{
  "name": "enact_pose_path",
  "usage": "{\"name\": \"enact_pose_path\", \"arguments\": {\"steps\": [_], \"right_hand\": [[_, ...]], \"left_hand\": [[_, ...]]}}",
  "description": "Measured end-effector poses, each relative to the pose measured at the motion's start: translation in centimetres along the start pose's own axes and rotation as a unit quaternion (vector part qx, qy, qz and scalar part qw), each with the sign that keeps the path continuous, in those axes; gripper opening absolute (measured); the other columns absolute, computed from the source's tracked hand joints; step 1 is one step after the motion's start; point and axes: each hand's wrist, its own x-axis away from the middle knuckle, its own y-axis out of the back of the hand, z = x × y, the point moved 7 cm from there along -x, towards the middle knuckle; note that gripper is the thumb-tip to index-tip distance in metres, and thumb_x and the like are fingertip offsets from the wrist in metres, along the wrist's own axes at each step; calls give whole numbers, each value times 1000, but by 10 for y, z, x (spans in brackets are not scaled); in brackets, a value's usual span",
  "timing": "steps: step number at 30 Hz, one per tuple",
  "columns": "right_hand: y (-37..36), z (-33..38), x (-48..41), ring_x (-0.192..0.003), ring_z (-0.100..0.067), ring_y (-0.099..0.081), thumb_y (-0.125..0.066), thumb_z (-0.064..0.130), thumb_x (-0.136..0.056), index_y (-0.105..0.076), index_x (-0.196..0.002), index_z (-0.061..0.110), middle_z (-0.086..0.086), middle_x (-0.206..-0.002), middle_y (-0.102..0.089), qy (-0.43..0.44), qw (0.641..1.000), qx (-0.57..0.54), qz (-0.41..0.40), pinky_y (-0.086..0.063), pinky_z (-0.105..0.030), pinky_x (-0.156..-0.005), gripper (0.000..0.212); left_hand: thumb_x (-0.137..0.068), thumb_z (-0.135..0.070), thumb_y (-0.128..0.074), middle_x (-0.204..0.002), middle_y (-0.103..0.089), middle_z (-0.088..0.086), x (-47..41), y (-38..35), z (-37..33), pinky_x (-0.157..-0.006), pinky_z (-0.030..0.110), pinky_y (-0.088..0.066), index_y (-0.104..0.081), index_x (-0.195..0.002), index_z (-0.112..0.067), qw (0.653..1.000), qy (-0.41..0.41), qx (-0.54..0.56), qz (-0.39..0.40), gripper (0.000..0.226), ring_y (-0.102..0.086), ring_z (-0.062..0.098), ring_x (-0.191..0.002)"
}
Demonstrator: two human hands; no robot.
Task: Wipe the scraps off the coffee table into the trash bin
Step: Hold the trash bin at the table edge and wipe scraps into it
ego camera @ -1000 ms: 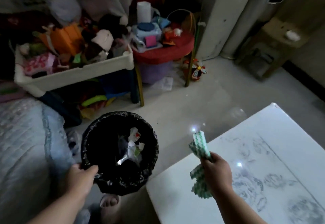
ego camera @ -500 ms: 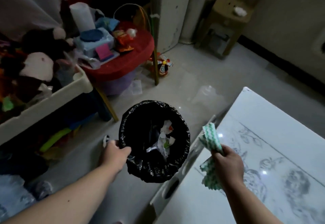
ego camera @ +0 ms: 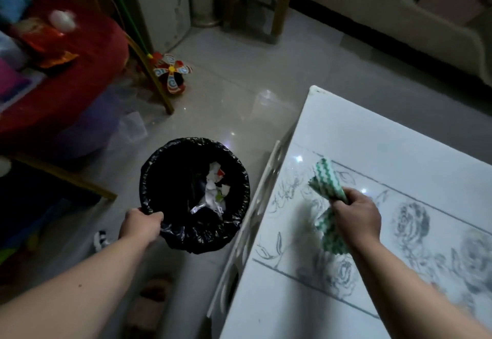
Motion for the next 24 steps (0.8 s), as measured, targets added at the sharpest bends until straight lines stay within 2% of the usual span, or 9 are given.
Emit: {"name": "enact_pose_path", "arguments": {"steps": [2,6,8,12,14,17,20,22,24], "right_hand": [[-9,-6,-4,-67,-23,-54,-58,8,-73,-72,-87,22,-2,-68,-62,-13,1000,20,-11,-35,-22,-52,24],[-28,-7,-3,-86,-32,-55,-57,7,-74,-72,-98,20,-9,-79,-61,-26,998,54,-35,-35,-28,-65,31],[-31,-5,1,-94,-33,-55,-58,9,-76,-71,-102,20,-12,-85,-62,-36,996,56,-64,-32,-27,-68,32],[-38,12,15,-84,-16,-45,-58,13,-77,-70,-103,26,-4,-83,-56,-30,993,22,-109,-28,-25,-67,31],[-42,22,19,-84,-15,-51,-58,16,-78,-69,-101,29,-2,-83,-62,-27,992,4,-119,-37,-27,-71,29],[-48,30,24,-88,-24,-63,-58,24,-77,-68,-101,31,-4,-87,-68,-39,991,-13,-126,-51,-39,-82,27],[-53,35,26,-88,-27,-65,-55,33,-72,-65,-105,37,-5,-90,-69,-59,990,-27,-128,-54,-50,-82,35],[-56,37,26,-88,-28,-66,-52,39,-69,-64,-105,39,-5,-91,-70,-70,988,-34,-131,-54,-53,-80,39],[-56,40,26,-87,-28,-66,-52,40,-68,-64,-105,40,-5,-91,-69,-77,987,-38,-137,-55,-54,-79,39]], "left_hand": [[-87,-18,-59,-113,-60,38,-20,-8,-4,-86,55,-48,-52,-114,6,1000,16,-9,10,37,-59,53,-103],[-86,-14,-59,-116,-61,35,-61,-25,-5,-90,55,-49,-54,-114,5,999,40,21,26,35,-60,50,-106],[-86,-12,-58,-112,-62,31,-82,-35,-6,-86,52,-51,-54,-115,5,997,46,44,39,34,-63,44,-100],[-86,-11,-56,-93,-60,22,-119,-53,-12,-71,38,-42,-56,-100,-1,996,41,59,61,18,-57,31,-77],[-85,-12,-56,-92,-61,23,-135,-60,-13,-71,39,-44,-56,-98,-2,995,42,59,62,16,-59,32,-75],[-85,-13,-55,-108,-64,29,-160,-68,-9,-76,40,-48,-56,-108,2,995,55,57,66,27,-62,34,-81],[-87,-17,-54,-115,-61,28,-178,-74,-3,-87,40,-49,-51,-111,2,994,67,54,74,31,-63,38,-96],[-86,-22,-57,-120,-59,27,-185,-74,-3,-96,52,-49,-50,-118,-1,995,52,42,73,38,-61,44,-108],[-87,-31,-60,-123,-59,24,-184,-71,-8,-97,53,-48,-49,-119,-5,995,34,32,87,43,-60,42,-110]]}}
